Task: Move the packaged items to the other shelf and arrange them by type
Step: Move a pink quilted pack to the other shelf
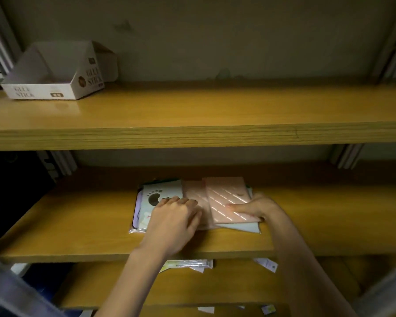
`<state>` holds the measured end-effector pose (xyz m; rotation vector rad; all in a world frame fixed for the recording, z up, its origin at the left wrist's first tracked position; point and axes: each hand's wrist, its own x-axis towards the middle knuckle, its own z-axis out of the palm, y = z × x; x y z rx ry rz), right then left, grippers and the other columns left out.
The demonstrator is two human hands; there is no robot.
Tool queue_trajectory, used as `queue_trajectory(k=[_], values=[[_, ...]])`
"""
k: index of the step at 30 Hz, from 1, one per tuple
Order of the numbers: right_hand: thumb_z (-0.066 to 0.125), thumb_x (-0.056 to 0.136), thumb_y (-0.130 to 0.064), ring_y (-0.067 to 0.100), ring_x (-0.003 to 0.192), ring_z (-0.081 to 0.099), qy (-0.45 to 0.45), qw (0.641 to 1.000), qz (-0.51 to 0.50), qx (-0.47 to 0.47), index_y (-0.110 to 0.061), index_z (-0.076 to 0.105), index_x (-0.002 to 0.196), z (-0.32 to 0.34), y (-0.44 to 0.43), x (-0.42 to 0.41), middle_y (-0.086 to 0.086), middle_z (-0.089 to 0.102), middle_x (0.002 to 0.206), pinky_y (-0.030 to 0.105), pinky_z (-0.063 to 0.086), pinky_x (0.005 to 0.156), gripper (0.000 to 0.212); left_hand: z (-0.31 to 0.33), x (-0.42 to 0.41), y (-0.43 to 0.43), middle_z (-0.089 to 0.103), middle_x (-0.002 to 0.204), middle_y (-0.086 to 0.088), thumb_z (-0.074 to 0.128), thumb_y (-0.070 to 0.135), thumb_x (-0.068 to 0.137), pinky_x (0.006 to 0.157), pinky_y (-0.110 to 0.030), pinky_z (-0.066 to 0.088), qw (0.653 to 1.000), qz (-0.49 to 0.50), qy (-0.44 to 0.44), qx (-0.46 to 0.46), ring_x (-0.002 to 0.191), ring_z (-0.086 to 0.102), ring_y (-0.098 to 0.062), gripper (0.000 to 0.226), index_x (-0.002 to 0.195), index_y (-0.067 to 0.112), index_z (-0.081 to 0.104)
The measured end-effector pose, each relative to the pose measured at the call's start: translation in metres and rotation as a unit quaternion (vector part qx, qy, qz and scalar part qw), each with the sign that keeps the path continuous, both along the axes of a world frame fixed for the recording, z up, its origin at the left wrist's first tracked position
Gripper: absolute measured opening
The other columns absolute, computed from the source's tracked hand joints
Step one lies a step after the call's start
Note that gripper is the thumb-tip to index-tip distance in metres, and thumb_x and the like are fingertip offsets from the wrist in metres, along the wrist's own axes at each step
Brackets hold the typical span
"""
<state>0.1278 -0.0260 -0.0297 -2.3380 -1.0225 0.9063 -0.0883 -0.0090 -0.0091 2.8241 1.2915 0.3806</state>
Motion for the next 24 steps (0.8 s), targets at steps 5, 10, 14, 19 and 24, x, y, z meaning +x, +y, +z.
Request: queue_trajectory(k=[5, 10, 14, 19, 24], values=[[0.078, 0.069, -0.044, 0.029, 0.128, 0.044, 0.045, 0.998, -0.036, 0.017, -0.001, 0.036, 0.140, 0.000, -0.002, -0.005, 0.013, 0.041, 0.145, 0.030, 0.042, 0.094, 0.092, -0.003, -0.007, 0.001, 0.058, 0.126, 0.003, 0.034, 0.040, 0.096, 0.095, -0.029, 0.036, 1.000, -0.023, -0.005, -0.003, 0.116, 0.050, -0.017, 0.036, 0.125, 0.026, 0.051], [0.080, 0.070, -0.037, 0.027, 0.126, 0.046, 0.089, 0.994, -0.058, 0.017, -0.001, 0.044, 0.134, 0.003, -0.001, -0.009, 0.012, 0.047, 0.139, 0.030, 0.040, 0.092, 0.081, -0.001, -0.009, 0.002, 0.059, 0.124, 0.002, 0.035, 0.040, 0.095, 0.095, -0.031, 0.037, 0.999, -0.040, -0.022, -0.007, 0.115, 0.051, -0.017, 0.034, 0.121, 0.026, 0.053], [0.086, 0.058, -0.040, 0.026, 0.115, 0.056, 0.098, 0.988, -0.086, 0.079, -0.001, 0.051, 0.125, -0.003, -0.004, -0.005, 0.009, 0.056, 0.128, 0.030, 0.048, 0.090, 0.085, 0.002, -0.005, 0.005, 0.058, 0.125, 0.002, 0.036, 0.042, 0.095, 0.095, -0.031, 0.037, 0.999, -0.041, -0.027, -0.006, 0.115, 0.051, -0.018, 0.035, 0.122, 0.026, 0.052], [0.067, 0.084, -0.036, 0.025, 0.111, 0.057, 0.127, 0.979, -0.085, 0.137, -0.006, 0.048, 0.121, -0.004, -0.026, 0.002, 0.006, 0.058, 0.118, 0.034, 0.048, 0.089, 0.051, 0.008, 0.009, 0.004, 0.059, 0.124, 0.003, 0.036, 0.043, 0.095, 0.089, -0.031, 0.039, 0.998, -0.048, -0.034, -0.004, 0.113, 0.052, -0.019, 0.033, 0.119, 0.028, 0.054], [0.060, 0.089, -0.033, 0.021, 0.097, 0.061, 0.117, 0.968, -0.105, 0.195, -0.013, 0.054, 0.103, -0.004, -0.075, 0.025, 0.009, 0.064, 0.110, 0.033, 0.048, 0.083, 0.025, 0.015, 0.043, -0.012, 0.064, 0.113, -0.002, 0.039, 0.038, 0.094, 0.082, -0.033, 0.039, 0.995, -0.084, -0.049, 0.009, 0.106, 0.055, -0.024, 0.030, 0.107, 0.021, 0.059]])
